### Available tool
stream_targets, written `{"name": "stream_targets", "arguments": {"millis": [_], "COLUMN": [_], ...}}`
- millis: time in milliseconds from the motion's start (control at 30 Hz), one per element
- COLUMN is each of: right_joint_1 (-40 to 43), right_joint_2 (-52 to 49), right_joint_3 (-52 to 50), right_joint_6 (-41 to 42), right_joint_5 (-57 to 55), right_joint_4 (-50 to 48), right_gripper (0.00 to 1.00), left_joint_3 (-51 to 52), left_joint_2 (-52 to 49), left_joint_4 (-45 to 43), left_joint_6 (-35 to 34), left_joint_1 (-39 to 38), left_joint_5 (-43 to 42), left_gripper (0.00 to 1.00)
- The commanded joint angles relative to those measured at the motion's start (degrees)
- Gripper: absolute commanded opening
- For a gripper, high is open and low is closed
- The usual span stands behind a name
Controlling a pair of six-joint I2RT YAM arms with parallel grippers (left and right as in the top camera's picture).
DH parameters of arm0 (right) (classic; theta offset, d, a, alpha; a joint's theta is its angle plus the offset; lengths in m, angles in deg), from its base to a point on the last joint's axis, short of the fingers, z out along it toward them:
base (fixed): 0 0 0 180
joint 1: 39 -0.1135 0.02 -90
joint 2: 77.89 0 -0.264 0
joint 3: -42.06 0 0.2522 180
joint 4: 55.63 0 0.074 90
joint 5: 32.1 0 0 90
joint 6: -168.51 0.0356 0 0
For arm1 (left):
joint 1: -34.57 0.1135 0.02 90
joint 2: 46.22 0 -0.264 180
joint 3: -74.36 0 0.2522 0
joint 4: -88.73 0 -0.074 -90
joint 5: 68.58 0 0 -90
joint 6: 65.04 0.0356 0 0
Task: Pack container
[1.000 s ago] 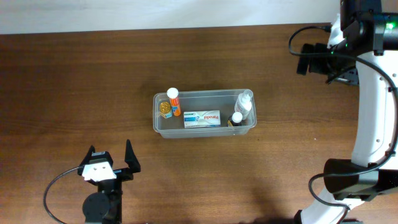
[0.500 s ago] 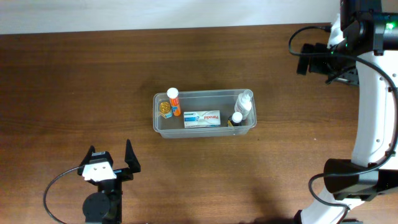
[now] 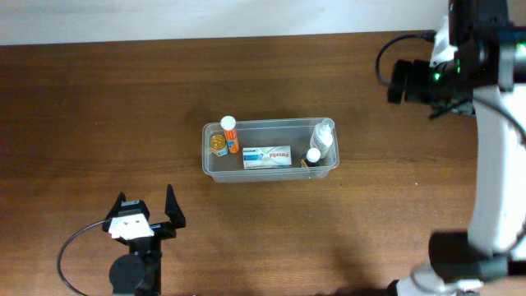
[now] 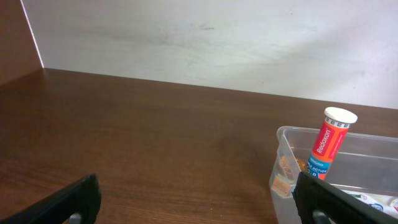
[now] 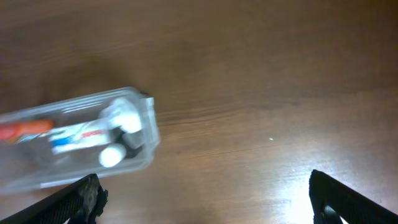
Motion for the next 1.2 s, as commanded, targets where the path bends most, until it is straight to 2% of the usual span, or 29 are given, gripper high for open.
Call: {"name": "stream_targets", "arguments": {"millis": [0, 200, 467, 633, 833, 1000, 1167], "right_joint_1": [-5.68, -11.23, -11.06, -10.71, -6.45, -2.51, -2.12], "right_joint_2": [10.12, 24.59, 51.30, 66.03, 79.80, 88.96, 94.99], "right_joint_3": [-1.46, -12.83, -43.74, -62.23, -83.19, -99.80, -113.28], "right_joint_6": [0.37, 0.50, 0.81, 0.79, 0.09, -9.84, -11.91], "right_joint_5": [0.28, -1.25, 0.79, 1.84, 2.08, 10.73, 11.63], "right_joint_4": [0.20, -5.92, -39.15, -56.13, -73.46, -86.14, -95.21], "right_gripper": [0.98, 0.98, 0.98, 0.98, 0.99, 0.98, 0.98], "left_joint_3": [0.63, 0.63, 0.63, 0.63, 0.63, 0.63, 0.63], "left_joint_2": [0.50, 0.50, 0.50, 0.50, 0.50, 0.50, 0.50], "left_joint_4": [-0.17, -0.17, -0.17, -0.17, -0.17, -0.17, -0.17], "left_joint_6": [1.16, 1.16, 1.16, 1.16, 1.16, 1.16, 1.16], "left_joint_1": [0.28, 0.28, 0.28, 0.28, 0.28, 0.28, 0.28], "left_joint_5": [0.00, 0.00, 0.00, 0.00, 0.00, 0.00, 0.00], "left_gripper": [1.00, 0.99, 0.99, 0.99, 0.99, 0.99, 0.99]}}
